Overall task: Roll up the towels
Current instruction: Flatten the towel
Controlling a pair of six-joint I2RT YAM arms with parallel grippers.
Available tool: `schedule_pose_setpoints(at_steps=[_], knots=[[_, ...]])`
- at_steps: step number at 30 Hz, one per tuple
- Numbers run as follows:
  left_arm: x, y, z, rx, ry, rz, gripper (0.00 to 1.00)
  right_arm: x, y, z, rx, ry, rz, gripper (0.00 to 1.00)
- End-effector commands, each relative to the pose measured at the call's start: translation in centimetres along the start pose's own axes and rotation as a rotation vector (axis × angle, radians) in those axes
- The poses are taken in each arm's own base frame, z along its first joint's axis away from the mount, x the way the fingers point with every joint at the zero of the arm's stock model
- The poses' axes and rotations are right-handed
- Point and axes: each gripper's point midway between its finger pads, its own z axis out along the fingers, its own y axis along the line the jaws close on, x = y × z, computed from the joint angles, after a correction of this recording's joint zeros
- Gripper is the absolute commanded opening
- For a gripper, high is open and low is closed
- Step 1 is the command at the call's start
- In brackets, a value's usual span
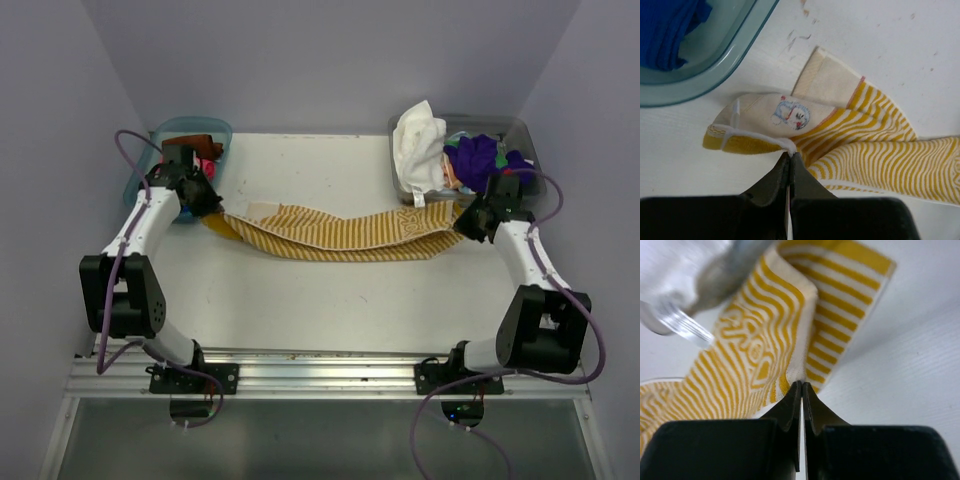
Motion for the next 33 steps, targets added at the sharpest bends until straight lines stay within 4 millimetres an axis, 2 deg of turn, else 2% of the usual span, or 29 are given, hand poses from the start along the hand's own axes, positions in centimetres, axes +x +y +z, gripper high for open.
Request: schedule_pose_setpoints(at_steps=[1,2,3,4,5,6,8,9,11,12,13,14,15,16,17,18,19,20,21,22,23,24,26,27,28,29,30,31,33], knots=[[-5.2,-4.6,-0.9,0.123,-0.086,0.0,0.0,-7.2,3.7,-3.5,-0.045,-0.146,0.015,0.0],[-5.9,-5.2,-1.2,0.128,-0.085,-0.003,0.0,-8.4,4.4,-3.6,-0.049,-0.152,0.014,0.0],[-9.1,-7.4,-3.2,0.175,-0.153,0.006,0.0,-12.0,6.7,-6.0,-0.1,-0.236,0.017,0.0],[-10.1,-8.0,-2.9,0.177,-0.153,0.006,0.0,-13.3,7.1,-7.0,-0.092,-0.261,0.023,0.0],[-10.8,-8.7,-3.8,0.183,-0.152,0.006,0.0,-14.7,7.9,-8.3,-0.103,-0.292,0.029,0.0],[-13.6,-10.8,-6.6,0.237,-0.229,0.018,0.0,-17.6,9.5,-11.1,-0.14,-0.366,0.032,0.0],[-15.2,-12.1,-8.6,0.266,-0.268,0.023,0.0,-19.3,10.0,-13.7,-0.139,-0.42,0.037,0.0],[-16.2,-12.9,-10.4,0.293,-0.312,0.029,0.0,-20.6,10.6,-16.3,-0.161,-0.48,0.041,0.0],[-16.5,-13.6,-12.7,0.331,-0.352,0.038,0.0,-21.0,10.0,-18.2,-0.142,-0.526,0.045,0.0],[-15.6,-13.0,-12.0,0.317,-0.333,0.035,0.0,-20.5,9.4,-19.3,-0.139,-0.546,0.049,0.0],[-15.2,-12.9,-13.5,0.332,-0.355,0.041,0.0,-20.2,8.9,-19.9,-0.131,-0.561,0.048,0.0],[-14.8,-12.6,-13.5,0.336,-0.365,0.05,0.0,-19.7,8.0,-20.0,-0.104,-0.572,0.055,0.0],[-12.8,-11.0,-11.5,0.299,-0.312,0.045,0.0,-18.2,6.4,-18.5,-0.052,-0.54,0.057,0.0],[-12.1,-10.4,-12.6,0.297,-0.333,0.049,0.0,-17.3,5.6,-19.9,-0.047,-0.569,0.063,0.0],[-11.4,-9.8,-12.3,0.29,-0.333,0.055,0.0,-16.3,4.6,-19.5,-0.024,-0.559,0.067,0.0],[-8.9,-7.5,-9.8,0.239,-0.268,0.04,0.0,-14.1,2.5,-17.5,0.039,-0.518,0.069,0.0],[-7.9,-6.7,-10.6,0.237,-0.281,0.039,0.0,-13.0,1.4,-18.3,0.051,-0.537,0.073,0.0],[-7.0,-6.0,-10.1,0.232,-0.279,0.04,0.0,-11.6,0.3,-17.8,0.081,-0.523,0.075,0.0],[-3.9,-3.9,-7.8,0.191,-0.207,0.027,0.0,-8.9,-1.7,-15.5,0.139,-0.452,0.073,0.0],[-2.8,-3.3,-8.1,0.196,-0.214,0.022,0.0,-7.1,-2.8,-14.7,0.166,-0.412,0.081,0.0],[-1.9,-2.7,-7.5,0.197,-0.211,0.015,0.0,-5.6,-3.4,-14.8,0.161,-0.404,0.127,0.0],[1.2,-0.7,-5.6,0.157,-0.143,-0.003,0.0,-2.8,-4.8,-12.9,0.189,-0.331,0.139,0.0],[3.2,0.4,-4.7,0.158,-0.124,-0.01,0.0,-0.3,-5.3,-12.1,0.165,-0.292,0.201,0.0],[5.4,1.7,-3.6,0.129,-0.074,-0.019,0.0,1.7,-6.4,-10.9,0.19,-0.249,0.212,0.0],[6.4,2.4,-3.0,0.11,-0.043,-0.021,0.19,2.7,-6.6,-10.5,0.187,-0.228,0.241,0.0],[7.0,2.9,-2.7,0.097,-0.028,-0.023,0.33,3.9,-7.1,-9.9,0.192,-0.204,0.245,0.0],[8.0,3.7,-2.3,0.072,-0.004,-0.023,0.42,4.3,-7.3,-9.7,0.192,-0.193,0.252,0.1],[8.1,4.3,-2.2,0.048,-0.008,-0.025,0.55,4.5,-7.4,-9.6,0.195,-0.188,0.254,0.19],[8.6,5.1,-2.2,0.014,-0.004,-0.025,0.65,4.8,-7.4,-9.3,0.195,-0.17,0.238,0.4]])
